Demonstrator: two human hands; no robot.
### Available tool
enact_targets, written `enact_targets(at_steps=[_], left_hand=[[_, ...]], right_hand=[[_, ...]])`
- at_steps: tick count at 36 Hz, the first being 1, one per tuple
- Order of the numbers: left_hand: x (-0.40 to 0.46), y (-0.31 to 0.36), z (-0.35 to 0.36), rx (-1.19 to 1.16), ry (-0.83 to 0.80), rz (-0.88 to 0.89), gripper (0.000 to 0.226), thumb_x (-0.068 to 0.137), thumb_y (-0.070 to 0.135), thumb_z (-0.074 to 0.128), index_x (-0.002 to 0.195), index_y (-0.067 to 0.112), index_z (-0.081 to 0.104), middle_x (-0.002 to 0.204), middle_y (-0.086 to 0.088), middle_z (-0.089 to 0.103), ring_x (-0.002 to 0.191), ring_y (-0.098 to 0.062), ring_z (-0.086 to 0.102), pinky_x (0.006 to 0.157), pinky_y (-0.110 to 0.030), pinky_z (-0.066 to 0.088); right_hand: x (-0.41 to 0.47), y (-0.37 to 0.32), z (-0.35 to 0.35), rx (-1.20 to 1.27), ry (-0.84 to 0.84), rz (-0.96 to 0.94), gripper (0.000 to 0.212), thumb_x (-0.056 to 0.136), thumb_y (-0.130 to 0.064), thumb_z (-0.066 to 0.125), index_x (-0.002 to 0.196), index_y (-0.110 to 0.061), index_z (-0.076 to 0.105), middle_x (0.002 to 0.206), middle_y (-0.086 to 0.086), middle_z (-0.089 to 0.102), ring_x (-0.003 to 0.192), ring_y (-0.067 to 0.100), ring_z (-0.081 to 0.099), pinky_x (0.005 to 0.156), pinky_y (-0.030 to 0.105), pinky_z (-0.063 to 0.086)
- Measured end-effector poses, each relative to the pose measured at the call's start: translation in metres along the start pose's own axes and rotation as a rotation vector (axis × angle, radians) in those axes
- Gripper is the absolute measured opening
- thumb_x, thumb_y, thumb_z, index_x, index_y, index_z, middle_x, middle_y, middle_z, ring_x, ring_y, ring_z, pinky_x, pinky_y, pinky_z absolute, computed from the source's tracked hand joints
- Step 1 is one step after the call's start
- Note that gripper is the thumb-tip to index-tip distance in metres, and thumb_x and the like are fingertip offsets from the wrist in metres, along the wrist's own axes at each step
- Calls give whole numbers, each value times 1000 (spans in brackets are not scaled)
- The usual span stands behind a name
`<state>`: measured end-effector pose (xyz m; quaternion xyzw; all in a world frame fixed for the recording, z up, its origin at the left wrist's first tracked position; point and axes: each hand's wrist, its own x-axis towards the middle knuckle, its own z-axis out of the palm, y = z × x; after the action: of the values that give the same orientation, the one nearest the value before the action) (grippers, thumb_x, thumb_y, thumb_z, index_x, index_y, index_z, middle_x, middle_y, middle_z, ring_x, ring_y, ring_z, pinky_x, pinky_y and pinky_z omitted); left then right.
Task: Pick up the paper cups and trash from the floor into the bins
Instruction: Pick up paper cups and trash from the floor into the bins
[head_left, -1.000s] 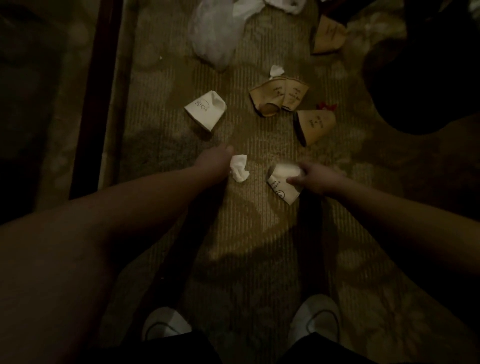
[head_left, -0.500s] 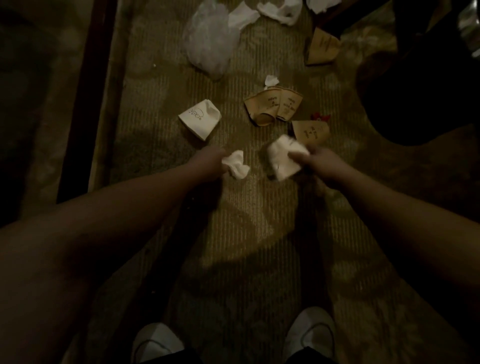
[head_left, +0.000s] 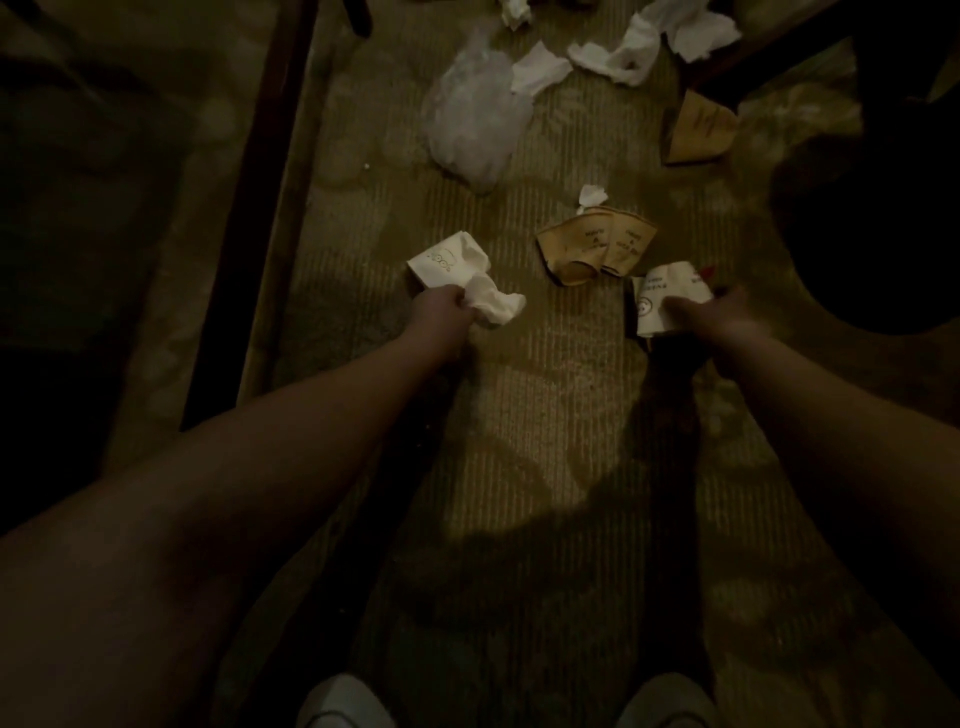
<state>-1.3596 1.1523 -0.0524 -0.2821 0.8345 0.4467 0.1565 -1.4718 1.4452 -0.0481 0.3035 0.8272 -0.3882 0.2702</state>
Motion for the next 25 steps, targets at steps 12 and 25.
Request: enact_targets(at_steps=[12, 25], left_hand=[[44, 11, -39, -72, 125, -163, 36, 91, 21, 65, 125, 8, 65, 124, -16, 65, 112, -32, 63, 91, -38, 54], [52, 15, -26, 56, 14, -115, 37, 99, 17, 56, 135, 11, 56, 125, -10, 62, 109, -24, 61, 97, -42, 52]], right_hand=[[9, 13, -3, -3, -227, 164, 104, 54, -58, 88, 141, -18, 46, 127, 11, 63, 110, 31, 63, 104, 51, 44], [-10, 20, 5, 92, -212, 87, 74, 77, -34, 82, 139, -15, 47, 126, 6, 59, 83, 19, 62, 63, 31, 49]])
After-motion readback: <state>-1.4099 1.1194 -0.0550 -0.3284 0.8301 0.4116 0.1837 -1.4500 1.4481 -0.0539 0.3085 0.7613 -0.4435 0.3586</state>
